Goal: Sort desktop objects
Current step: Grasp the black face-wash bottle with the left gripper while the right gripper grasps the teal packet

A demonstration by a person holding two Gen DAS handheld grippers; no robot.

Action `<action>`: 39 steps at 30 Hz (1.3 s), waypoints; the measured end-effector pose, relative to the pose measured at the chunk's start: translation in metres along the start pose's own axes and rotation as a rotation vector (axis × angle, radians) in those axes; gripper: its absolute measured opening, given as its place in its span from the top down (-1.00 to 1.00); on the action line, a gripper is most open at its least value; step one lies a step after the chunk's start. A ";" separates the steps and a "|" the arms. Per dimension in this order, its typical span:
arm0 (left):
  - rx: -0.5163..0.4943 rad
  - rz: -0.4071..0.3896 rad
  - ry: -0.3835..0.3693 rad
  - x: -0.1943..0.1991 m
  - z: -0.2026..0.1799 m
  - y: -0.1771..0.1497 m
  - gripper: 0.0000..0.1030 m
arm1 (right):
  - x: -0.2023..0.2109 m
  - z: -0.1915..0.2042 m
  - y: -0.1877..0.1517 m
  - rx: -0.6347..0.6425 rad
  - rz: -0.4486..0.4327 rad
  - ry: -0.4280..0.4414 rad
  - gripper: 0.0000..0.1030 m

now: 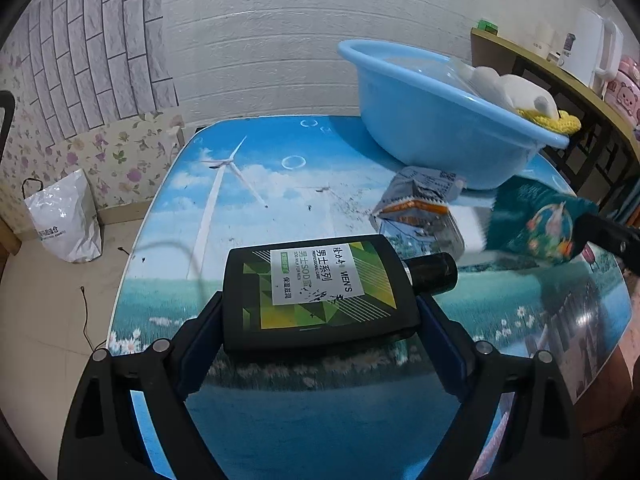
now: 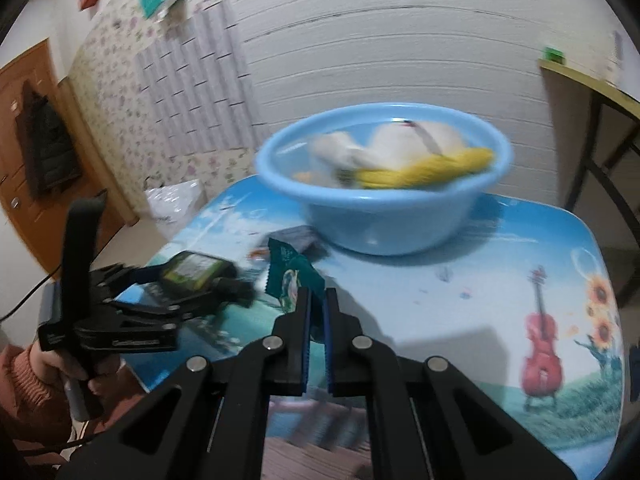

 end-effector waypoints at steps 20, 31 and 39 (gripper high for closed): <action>-0.033 -0.012 0.023 0.020 -0.021 -0.032 -0.75 | 0.012 -0.042 -0.029 0.090 -0.010 -0.169 0.89; -0.042 -0.021 0.033 0.019 -0.024 -0.034 -0.75 | 0.007 -0.036 -0.038 0.119 0.011 -0.162 0.86; -0.042 -0.038 0.024 0.016 -0.024 -0.032 -0.77 | 0.001 -0.036 -0.043 0.118 0.039 -0.149 0.62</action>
Point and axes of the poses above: each gripper's, at about its wrist camera, not at the fingertips, and x roughly against the way its jaws point, z to its left, y to its top, the point moved 9 cm from there along -x, roughly the way its jaws point, and after that the axes turned 1 degree about y, right-handed, at the moved point
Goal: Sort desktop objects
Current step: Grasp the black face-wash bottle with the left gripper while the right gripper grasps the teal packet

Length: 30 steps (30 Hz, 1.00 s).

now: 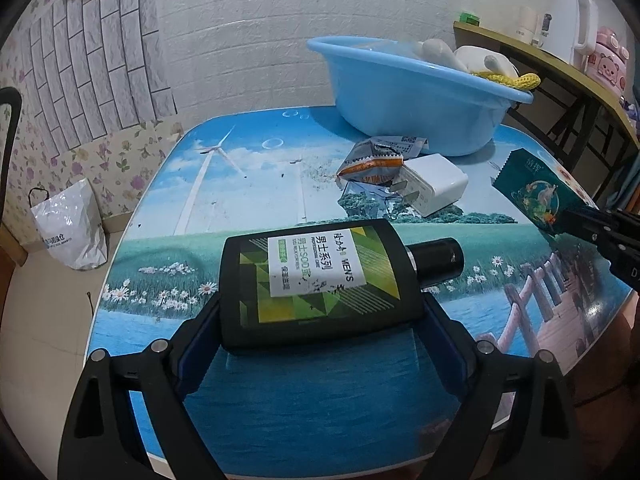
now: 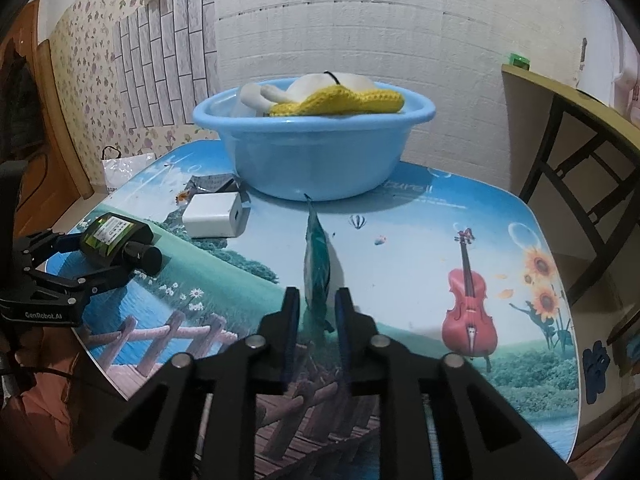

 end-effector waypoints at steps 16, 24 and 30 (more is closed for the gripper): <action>-0.018 -0.051 -0.017 -0.007 -0.003 0.005 -0.99 | -0.021 -0.001 -0.007 -0.030 0.041 0.021 0.20; -0.020 -0.061 -0.018 -0.009 -0.004 0.007 -0.99 | -0.027 -0.002 -0.003 -0.051 0.017 0.058 -0.39; -0.019 -0.064 -0.016 -0.010 -0.005 0.007 -0.99 | -0.027 0.004 -0.003 -0.052 0.017 0.082 -0.59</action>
Point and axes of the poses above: each gripper's, at about its wrist camera, not at the fingertips, and x roughly against the way its jaws point, z to its left, y to its top, the point moved 9 cm from there along -x, roughly the way its jaws point, and after that the axes turned 1 degree about y, right-handed, at the moved point
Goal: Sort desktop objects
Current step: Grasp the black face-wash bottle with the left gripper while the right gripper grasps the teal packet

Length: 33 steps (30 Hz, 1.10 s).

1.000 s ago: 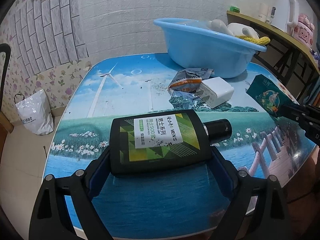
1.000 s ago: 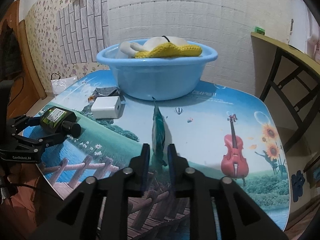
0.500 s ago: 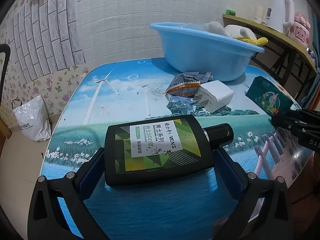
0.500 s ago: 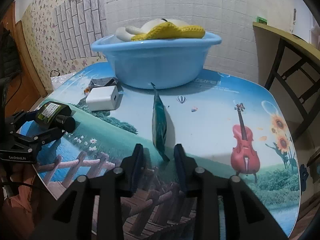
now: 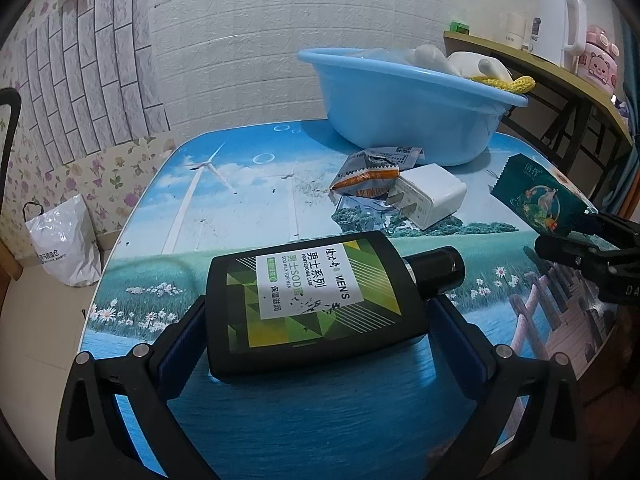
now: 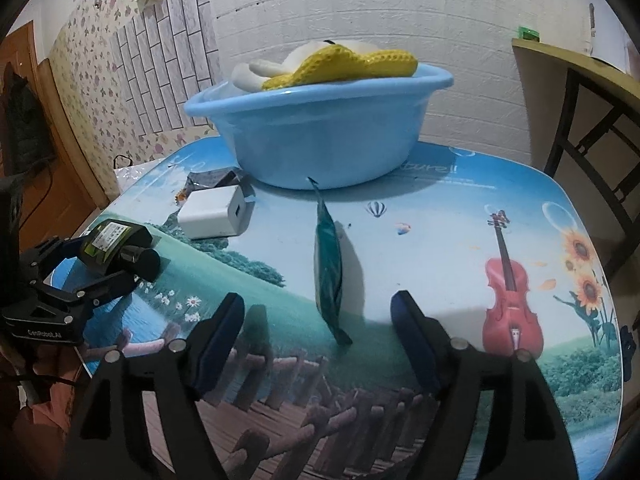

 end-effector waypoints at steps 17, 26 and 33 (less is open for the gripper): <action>0.001 -0.003 0.000 0.000 0.001 0.000 -0.99 | 0.002 0.002 -0.001 -0.031 -0.008 0.041 -0.88; 0.002 -0.006 -0.001 0.001 0.000 0.001 -0.99 | -0.001 -0.003 0.013 -0.043 -0.002 0.009 -0.29; 0.002 -0.006 -0.001 0.000 0.000 0.001 -0.99 | -0.005 -0.006 0.023 -0.026 -0.010 -0.016 0.42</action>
Point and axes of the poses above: each gripper's, at about its wrist camera, not at the fingertips, and x roughly against the way its jaws point, z to its left, y to its top, the point moved 9 cm from there along -x, roughly the way its jaws point, and after that the axes turned 1 degree about y, right-handed, at the moved point
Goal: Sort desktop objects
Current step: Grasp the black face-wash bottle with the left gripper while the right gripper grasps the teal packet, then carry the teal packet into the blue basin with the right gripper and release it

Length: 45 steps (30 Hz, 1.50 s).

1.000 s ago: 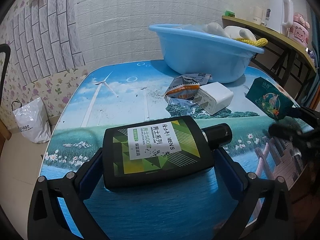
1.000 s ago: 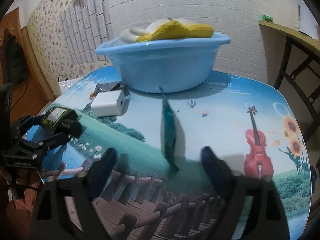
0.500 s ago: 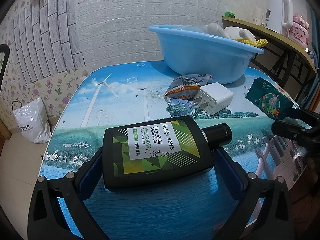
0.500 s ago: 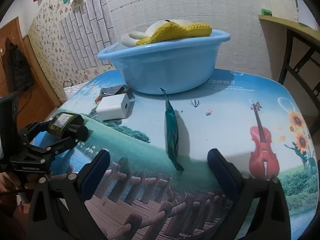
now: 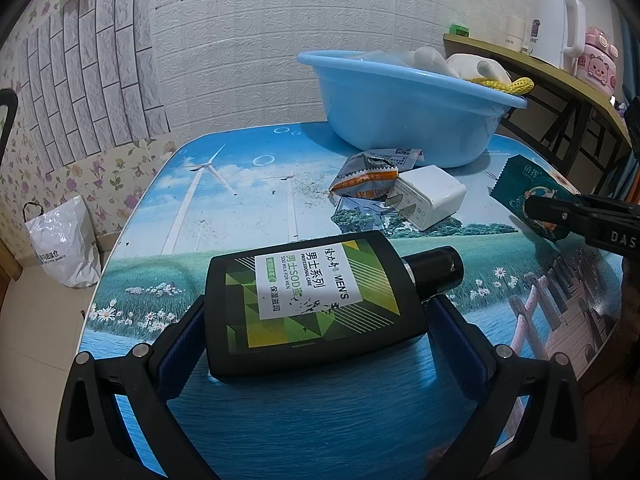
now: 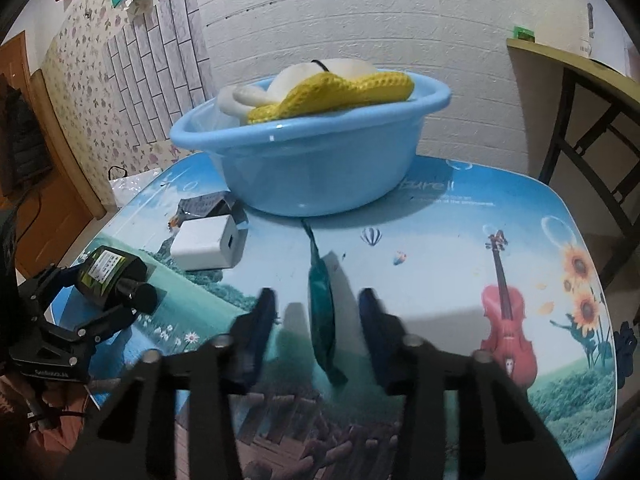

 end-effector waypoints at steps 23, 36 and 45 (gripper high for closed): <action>0.066 -0.016 0.003 0.014 0.008 0.004 -0.81 | 0.041 0.003 0.016 -0.007 -0.129 0.050 0.83; 0.092 -0.181 -0.061 0.079 -0.007 0.065 -0.81 | 0.107 0.026 0.069 0.046 -0.326 0.090 0.83; 0.038 -0.269 -0.111 0.089 -0.030 0.127 -0.81 | 0.088 0.018 0.107 0.037 -0.318 0.087 0.83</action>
Point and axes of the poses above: each gripper's, at about its wrist camera, not at the fingertips, and x roughly against the way its jaws point, z to its left, y to its top, the point moved 9 cm from there along -x, roughly the way its jaws point, and after that the axes turned 1 degree about y, right-handed, at the moved point
